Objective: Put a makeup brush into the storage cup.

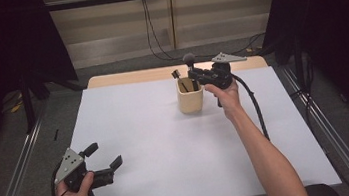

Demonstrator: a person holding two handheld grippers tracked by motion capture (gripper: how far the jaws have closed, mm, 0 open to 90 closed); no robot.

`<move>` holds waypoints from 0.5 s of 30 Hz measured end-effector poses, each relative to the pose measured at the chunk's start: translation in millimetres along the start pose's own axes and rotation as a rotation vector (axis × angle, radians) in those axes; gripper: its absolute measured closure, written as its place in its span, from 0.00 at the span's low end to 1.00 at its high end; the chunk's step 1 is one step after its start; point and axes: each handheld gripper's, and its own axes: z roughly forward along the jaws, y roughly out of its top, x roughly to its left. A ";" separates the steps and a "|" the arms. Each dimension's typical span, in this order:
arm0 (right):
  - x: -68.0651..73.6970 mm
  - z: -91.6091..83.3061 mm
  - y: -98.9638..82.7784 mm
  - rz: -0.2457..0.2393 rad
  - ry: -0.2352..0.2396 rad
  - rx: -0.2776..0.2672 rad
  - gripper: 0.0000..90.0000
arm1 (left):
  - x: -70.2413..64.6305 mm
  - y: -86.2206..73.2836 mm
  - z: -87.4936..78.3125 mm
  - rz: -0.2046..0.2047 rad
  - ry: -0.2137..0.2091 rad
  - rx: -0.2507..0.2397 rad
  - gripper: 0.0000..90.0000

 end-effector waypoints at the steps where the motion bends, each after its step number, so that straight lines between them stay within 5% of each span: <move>1: 0.1 0.3 -1.1 0.000 0.001 0.003 0.79 | 0.0 0.0 0.0 0.000 0.000 0.001 0.03; 15: -1.1 2.6 -9.7 -0.004 -0.004 0.039 0.79 | 0.0 -0.3 0.3 -0.003 -0.001 0.002 0.03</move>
